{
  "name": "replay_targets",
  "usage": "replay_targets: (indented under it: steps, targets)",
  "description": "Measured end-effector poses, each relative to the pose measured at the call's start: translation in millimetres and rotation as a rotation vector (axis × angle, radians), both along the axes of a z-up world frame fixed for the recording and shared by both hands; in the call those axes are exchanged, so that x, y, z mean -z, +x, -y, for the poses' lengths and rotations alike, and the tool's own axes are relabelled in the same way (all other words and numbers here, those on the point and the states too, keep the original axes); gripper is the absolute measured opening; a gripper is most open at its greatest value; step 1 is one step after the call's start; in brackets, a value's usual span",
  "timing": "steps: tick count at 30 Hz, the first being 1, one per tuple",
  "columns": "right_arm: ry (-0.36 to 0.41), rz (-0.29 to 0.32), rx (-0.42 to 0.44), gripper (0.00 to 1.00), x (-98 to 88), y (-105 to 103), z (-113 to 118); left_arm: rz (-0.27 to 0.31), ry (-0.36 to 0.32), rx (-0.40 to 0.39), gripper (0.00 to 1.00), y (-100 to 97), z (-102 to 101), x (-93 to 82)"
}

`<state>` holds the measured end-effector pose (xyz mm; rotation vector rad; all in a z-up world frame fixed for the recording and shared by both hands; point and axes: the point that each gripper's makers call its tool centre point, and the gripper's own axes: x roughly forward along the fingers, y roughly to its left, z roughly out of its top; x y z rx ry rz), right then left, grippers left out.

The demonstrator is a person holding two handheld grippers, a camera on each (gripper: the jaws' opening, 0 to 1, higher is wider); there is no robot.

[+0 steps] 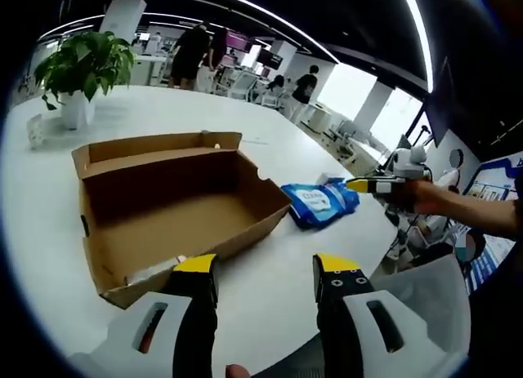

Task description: Operate the shoe box by opening the lid, removing the specified soft item, and placing it in the target area until the item is outside and the box remains undamaged.

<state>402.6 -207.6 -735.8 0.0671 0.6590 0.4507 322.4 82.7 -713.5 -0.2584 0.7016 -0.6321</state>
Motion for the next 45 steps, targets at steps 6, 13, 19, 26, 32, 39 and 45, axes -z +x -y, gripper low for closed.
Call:
replay_targets:
  steps: [6, 13, 19, 26, 32, 39, 45]
  targets:
    - [0.016, 0.01, -0.007, 0.39, 1.4, -9.7, -22.5, -0.008, 0.004, 0.004, 0.47, -1.0, -5.8, 4.6]
    - [0.032, 0.018, -0.021, 0.42, 1.8, -20.3, -43.5, -0.01, 0.021, 0.011, 0.47, 0.9, -17.3, 6.5]
    - [0.073, 0.01, -0.032, 0.42, 6.3, -27.9, -55.1, -0.01, 0.037, 0.018, 0.47, 1.9, -25.4, 4.7]
    - [0.079, 0.001, -0.036, 0.42, 10.4, -36.2, -63.3, -0.008, 0.046, 0.025, 0.47, 5.4, -33.3, 3.2]
    - [0.084, 0.003, -0.044, 0.42, 10.1, -44.0, -73.9, -0.001, 0.076, 0.055, 0.47, 14.7, -42.3, 1.2]
    - [0.088, 0.015, -0.052, 0.42, 4.3, -50.6, -82.1, 0.002, 0.143, 0.108, 0.46, 26.2, -57.8, 4.0]
    - [0.087, 0.025, -0.06, 0.42, 0.1, -60.3, -89.4, -0.008, 0.201, 0.154, 0.45, 37.5, -73.1, 10.8]
